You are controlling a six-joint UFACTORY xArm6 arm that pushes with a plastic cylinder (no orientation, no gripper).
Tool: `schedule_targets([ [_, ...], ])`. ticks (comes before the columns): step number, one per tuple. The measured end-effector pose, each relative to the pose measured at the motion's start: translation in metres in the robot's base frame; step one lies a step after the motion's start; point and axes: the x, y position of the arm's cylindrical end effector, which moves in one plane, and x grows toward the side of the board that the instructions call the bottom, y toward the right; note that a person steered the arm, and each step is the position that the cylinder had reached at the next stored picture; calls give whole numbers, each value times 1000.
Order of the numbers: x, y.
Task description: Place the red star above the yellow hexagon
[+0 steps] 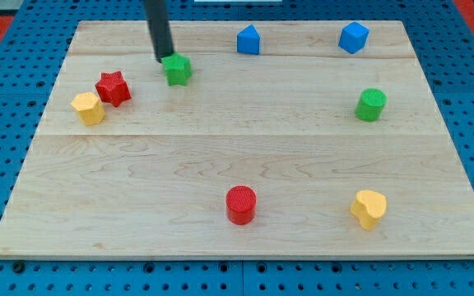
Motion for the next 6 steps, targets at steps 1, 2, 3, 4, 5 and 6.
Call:
schedule_targets([
  [1,39,22],
  [2,64,24],
  [3,85,8],
  [4,111,-30],
  [5,106,-67],
  [6,77,-75],
])
